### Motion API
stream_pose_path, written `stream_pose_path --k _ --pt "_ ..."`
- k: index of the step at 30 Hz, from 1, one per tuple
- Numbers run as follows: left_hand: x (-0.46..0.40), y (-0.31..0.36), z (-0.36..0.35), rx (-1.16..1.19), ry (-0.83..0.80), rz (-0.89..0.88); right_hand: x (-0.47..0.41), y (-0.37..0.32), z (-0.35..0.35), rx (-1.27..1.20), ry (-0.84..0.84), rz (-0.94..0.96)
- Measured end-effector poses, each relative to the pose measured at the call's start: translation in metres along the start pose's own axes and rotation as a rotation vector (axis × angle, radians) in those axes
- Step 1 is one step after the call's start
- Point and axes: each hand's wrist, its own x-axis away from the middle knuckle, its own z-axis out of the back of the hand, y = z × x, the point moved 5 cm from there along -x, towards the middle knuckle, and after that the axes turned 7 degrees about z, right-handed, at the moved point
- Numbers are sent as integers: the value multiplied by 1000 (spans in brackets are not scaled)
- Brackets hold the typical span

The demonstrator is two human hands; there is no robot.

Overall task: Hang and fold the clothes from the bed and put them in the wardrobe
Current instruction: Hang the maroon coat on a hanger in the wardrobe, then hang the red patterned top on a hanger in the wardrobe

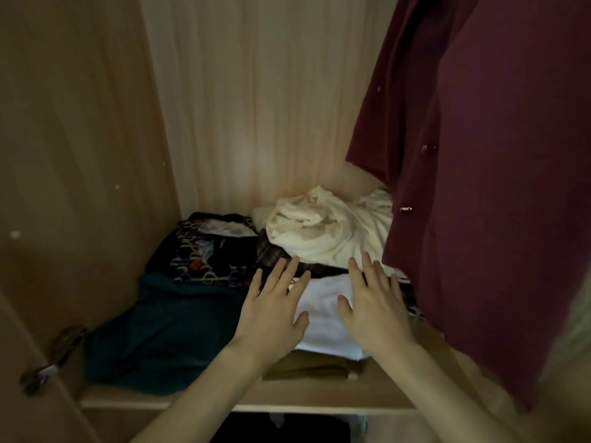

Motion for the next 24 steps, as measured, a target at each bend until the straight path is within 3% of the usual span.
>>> stream_pose_path --k 7,12,18,24 --pt "63 -17 -25 -17 11 -72 60 -24 -5 -30 -52 19" --pt "86 -28 -8 49 63 -120 95 -49 9 -17 4 -28" --pt "122 -15 -2 99 70 -298 164 -73 14 -4 -13 -205" --pt "184 29 0 219 -31 -488 262 -79 18 -2 -66 -393"
